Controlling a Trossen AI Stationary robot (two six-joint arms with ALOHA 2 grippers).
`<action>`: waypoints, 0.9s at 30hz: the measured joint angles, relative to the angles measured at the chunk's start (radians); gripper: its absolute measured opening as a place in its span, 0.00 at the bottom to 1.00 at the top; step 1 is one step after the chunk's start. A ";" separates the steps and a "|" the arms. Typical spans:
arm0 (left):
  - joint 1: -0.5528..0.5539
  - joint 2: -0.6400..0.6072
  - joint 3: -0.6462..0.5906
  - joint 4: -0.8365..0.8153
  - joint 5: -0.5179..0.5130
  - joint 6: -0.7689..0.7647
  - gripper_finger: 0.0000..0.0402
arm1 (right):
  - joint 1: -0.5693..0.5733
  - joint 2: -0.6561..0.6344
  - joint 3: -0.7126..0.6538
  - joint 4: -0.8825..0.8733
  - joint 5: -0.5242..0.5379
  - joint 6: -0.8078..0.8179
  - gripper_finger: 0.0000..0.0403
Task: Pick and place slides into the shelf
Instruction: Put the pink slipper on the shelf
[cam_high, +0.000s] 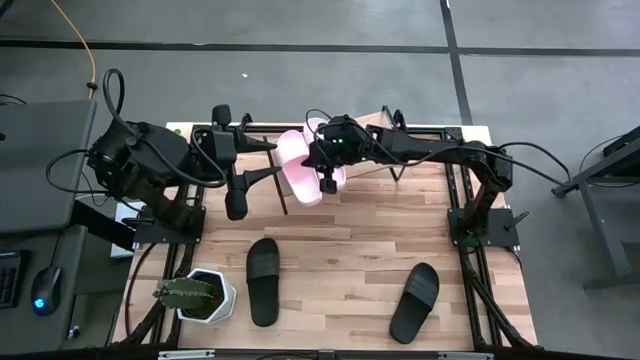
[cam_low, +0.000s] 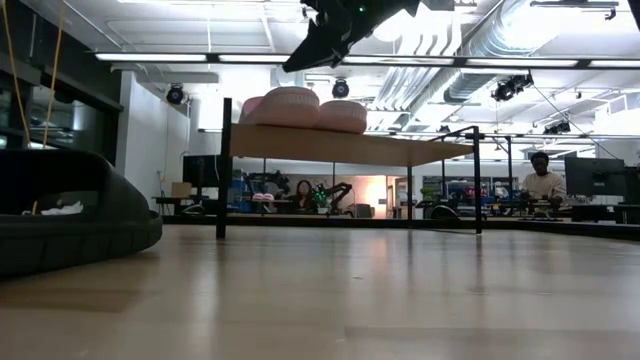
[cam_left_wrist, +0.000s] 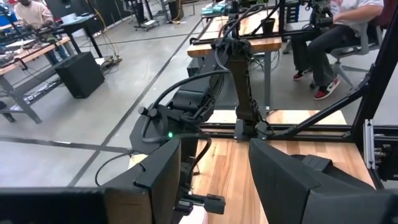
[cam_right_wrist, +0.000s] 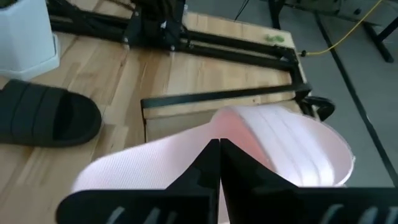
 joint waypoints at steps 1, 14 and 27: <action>0.000 0.000 0.000 0.000 0.000 -0.003 0.44 | 0.000 0.002 0.000 -0.005 0.000 0.000 0.00; 0.000 0.000 0.000 0.001 0.000 -0.006 0.44 | -0.032 0.026 0.000 0.007 -0.009 -0.008 0.00; 0.000 0.000 0.000 0.000 0.000 -0.003 0.44 | -0.051 0.070 0.000 0.041 -0.071 -0.002 0.00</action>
